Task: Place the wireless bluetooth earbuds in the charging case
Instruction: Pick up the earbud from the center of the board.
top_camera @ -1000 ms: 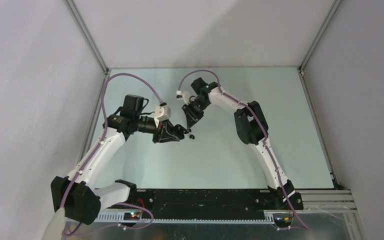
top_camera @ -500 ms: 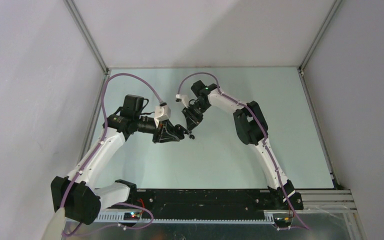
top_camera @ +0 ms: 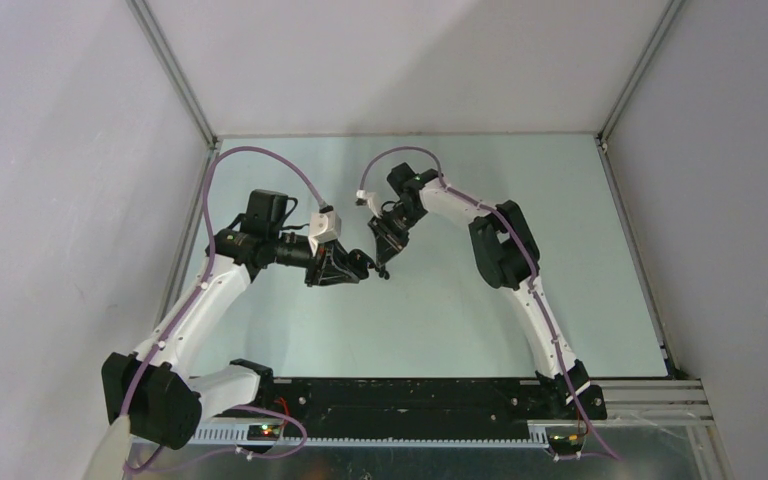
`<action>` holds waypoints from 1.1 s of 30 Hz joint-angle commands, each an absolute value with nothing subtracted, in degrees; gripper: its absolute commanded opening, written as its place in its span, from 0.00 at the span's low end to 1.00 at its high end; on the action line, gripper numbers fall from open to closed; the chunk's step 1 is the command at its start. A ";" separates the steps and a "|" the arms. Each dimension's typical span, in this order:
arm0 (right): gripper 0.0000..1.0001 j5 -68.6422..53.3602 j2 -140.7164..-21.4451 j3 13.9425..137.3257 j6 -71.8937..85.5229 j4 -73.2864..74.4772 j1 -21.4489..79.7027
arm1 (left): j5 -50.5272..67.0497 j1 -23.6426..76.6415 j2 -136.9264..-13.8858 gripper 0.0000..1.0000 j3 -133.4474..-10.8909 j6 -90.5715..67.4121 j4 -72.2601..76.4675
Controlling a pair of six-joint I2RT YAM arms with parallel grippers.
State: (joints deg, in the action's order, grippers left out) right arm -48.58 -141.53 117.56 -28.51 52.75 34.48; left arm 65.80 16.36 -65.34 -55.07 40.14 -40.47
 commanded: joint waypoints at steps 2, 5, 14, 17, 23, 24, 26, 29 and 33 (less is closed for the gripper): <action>0.01 -53.72 -137.05 117.05 -30.49 54.70 33.36 | 67.39 16.17 -65.08 0.00 -54.64 41.81 -40.56; 0.00 -54.61 -135.10 116.99 -29.81 54.86 32.35 | 67.48 16.17 -65.19 0.00 -54.68 41.76 -40.58; 0.00 -51.85 -115.35 103.83 -17.12 38.40 26.67 | 69.00 16.18 -66.36 0.00 -53.93 36.47 -35.38; 0.00 -46.96 -106.74 96.24 -11.20 27.57 24.77 | 69.43 16.20 -66.34 0.00 -52.37 28.67 -26.98; 0.00 -38.18 -89.21 81.64 -2.10 12.43 23.20 | 66.89 16.93 -64.29 0.00 -44.15 8.05 -0.31; 0.00 -37.78 -88.11 81.12 -0.77 10.95 23.27 | 66.36 17.08 -63.67 0.00 -43.48 6.13 2.66; 0.00 -38.99 -85.47 80.77 1.91 10.07 23.55 | 64.84 17.69 -63.02 0.00 -41.88 1.61 9.87; 0.00 -41.73 -82.45 80.69 4.23 9.68 24.24 | 62.96 18.29 -62.81 0.00 -41.60 -3.84 17.44; 0.00 -45.73 -80.08 80.06 4.61 9.64 26.13 | 61.13 18.57 -65.48 0.00 -43.54 -13.75 24.11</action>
